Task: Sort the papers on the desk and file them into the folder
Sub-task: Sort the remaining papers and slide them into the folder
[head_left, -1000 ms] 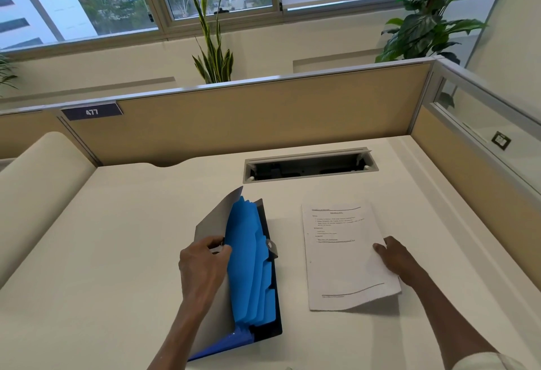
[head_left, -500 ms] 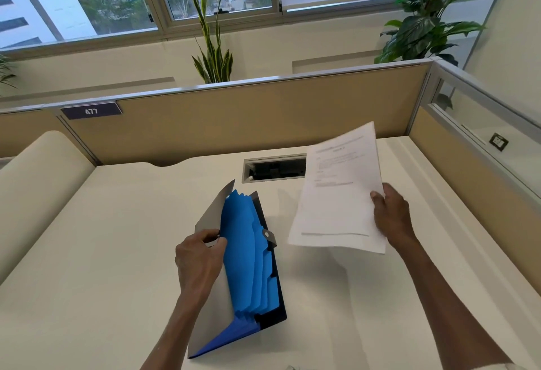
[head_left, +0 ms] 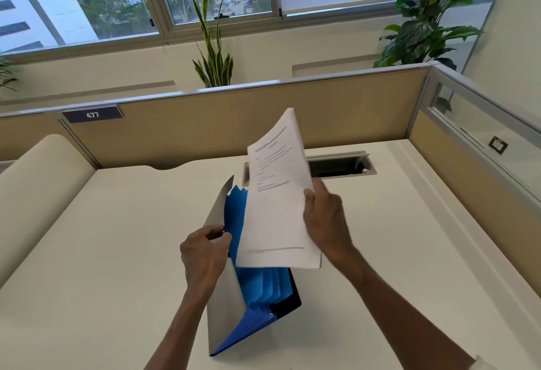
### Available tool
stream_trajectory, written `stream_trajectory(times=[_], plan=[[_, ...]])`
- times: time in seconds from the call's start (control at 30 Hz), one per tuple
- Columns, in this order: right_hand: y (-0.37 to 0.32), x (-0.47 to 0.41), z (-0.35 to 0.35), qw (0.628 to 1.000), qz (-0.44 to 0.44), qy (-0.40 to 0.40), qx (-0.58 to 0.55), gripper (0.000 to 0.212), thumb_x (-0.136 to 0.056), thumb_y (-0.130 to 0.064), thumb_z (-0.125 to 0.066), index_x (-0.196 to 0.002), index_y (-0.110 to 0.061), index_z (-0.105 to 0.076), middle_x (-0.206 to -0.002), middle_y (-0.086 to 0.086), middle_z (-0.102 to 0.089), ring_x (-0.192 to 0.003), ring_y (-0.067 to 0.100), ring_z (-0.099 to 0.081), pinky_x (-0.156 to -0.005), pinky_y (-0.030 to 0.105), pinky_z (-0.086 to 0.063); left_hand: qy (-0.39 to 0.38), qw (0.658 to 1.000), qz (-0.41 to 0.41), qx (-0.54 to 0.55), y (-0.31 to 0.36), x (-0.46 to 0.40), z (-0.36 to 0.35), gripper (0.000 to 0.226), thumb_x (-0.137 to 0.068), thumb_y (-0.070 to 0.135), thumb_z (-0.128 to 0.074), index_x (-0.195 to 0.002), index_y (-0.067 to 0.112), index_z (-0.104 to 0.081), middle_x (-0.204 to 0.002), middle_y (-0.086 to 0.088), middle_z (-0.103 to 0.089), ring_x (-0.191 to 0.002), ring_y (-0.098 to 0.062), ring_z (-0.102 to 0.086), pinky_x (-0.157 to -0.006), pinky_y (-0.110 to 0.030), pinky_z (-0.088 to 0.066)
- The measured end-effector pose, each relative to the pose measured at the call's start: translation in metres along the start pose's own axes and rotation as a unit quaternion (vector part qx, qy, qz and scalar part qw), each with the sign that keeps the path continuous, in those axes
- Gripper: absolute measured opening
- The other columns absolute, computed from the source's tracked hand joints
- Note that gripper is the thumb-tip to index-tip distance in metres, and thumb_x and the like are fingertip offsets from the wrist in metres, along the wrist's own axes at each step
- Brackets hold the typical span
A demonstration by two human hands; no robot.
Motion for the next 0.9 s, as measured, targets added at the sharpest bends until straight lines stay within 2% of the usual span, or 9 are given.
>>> stream_trajectory(times=[0.2,0.3,0.43,0.57,0.67,0.73,0.83,0.9], plan=[[-0.016,0.016,-0.023,0.993,-0.004,-0.117,0.029,0.027,-0.097,-0.026,-0.050,-0.121,-0.013,-0.049,-0.118,0.007,-0.065,-0.089,0.020,-0.068,-0.075,0.029,-0.058,0.019,1.000,-0.010,0.023,-0.005,-0.004,-0.001,0.020,-0.080,0.015,-0.074,-0.100,0.017,-0.076,-0.092,0.005,-0.074,-0.070,-0.008,-0.069,-0.068,-0.037,-0.063],[-0.023,0.014,-0.029,0.987,0.008,-0.149,0.056,0.024,-0.098,-0.024,-0.050,-0.118,-0.011,-0.050,-0.114,0.008,-0.065,-0.086,0.019,-0.066,-0.067,0.023,-0.053,0.020,0.999,-0.011,0.035,-0.009,-0.007,-0.002,0.020,-0.081,0.014,-0.073,-0.101,0.015,-0.076,-0.096,0.001,-0.075,-0.083,-0.016,-0.070,-0.074,-0.041,-0.062],[-0.034,0.013,-0.041,0.982,0.032,-0.163,0.089,0.019,-0.097,-0.018,-0.053,-0.113,-0.008,-0.053,-0.106,0.010,-0.066,-0.078,0.017,-0.062,-0.062,0.022,-0.047,0.018,0.999,-0.029,0.038,-0.011,-0.009,-0.003,0.021,-0.083,0.014,-0.073,-0.103,0.014,-0.076,-0.096,0.000,-0.075,-0.082,-0.014,-0.069,-0.063,-0.028,-0.061],[-0.044,0.013,-0.054,0.979,0.043,-0.166,0.111,0.019,-0.094,-0.013,-0.056,-0.112,-0.006,-0.053,-0.102,0.011,-0.066,-0.081,0.021,-0.066,-0.061,0.022,-0.046,0.018,0.998,-0.035,0.039,-0.012,-0.010,-0.001,0.021,-0.084,0.014,-0.073,-0.105,0.012,-0.076,-0.097,-0.002,-0.075,-0.084,-0.019,-0.071,-0.068,-0.035,-0.063],[-0.048,0.015,-0.066,0.978,0.038,-0.172,0.108,0.014,-0.095,-0.012,-0.053,-0.108,-0.006,-0.052,-0.096,0.013,-0.066,-0.077,0.023,-0.064,-0.058,0.024,-0.044,0.017,0.998,-0.030,0.051,-0.013,-0.011,0.002,0.020,-0.083,0.014,-0.073,-0.102,0.015,-0.077,-0.095,0.000,-0.075,-0.076,-0.011,-0.070,-0.054,-0.021,-0.058],[-0.048,0.019,-0.080,0.975,0.026,-0.204,0.090,0.012,-0.098,-0.021,-0.049,-0.102,-0.010,-0.048,-0.090,0.009,-0.063,-0.070,0.019,-0.057,-0.056,0.027,-0.044,0.015,0.998,-0.025,0.060,-0.014,-0.014,0.003,0.020,-0.082,0.013,-0.073,-0.101,0.014,-0.077,-0.094,0.000,-0.075,-0.077,-0.013,-0.071,-0.054,-0.024,-0.060],[-0.040,0.028,-0.102,0.959,-0.029,-0.278,0.045,0.031,-0.098,-0.048,-0.040,-0.094,-0.017,-0.042,-0.077,-0.004,-0.045,-0.064,0.006,-0.046,-0.048,0.022,-0.033,0.017,0.998,-0.029,0.058,-0.015,-0.016,0.004,0.020,-0.081,0.012,-0.072,-0.101,0.013,-0.077,-0.093,-0.002,-0.076,-0.077,-0.015,-0.072,-0.059,-0.033,-0.063],[-0.033,0.029,-0.105,0.965,-0.008,-0.259,0.051,0.029,-0.098,-0.047,-0.041,-0.088,-0.019,-0.042,-0.078,-0.005,-0.044,-0.063,0.004,-0.043,-0.049,0.017,-0.029,0.022,0.998,-0.030,0.055,-0.016,-0.017,0.006,0.021,-0.082,0.012,-0.071,-0.101,0.012,-0.077,-0.094,-0.003,-0.076,-0.080,-0.017,-0.072,-0.065,-0.040,-0.064]])
Point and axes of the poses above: each hand's wrist, its own x-axis away from the middle knuckle, its own z-axis out of the back of the hand, y = z × x, the point moved 2 cm from there along -x, towards the middle knuckle
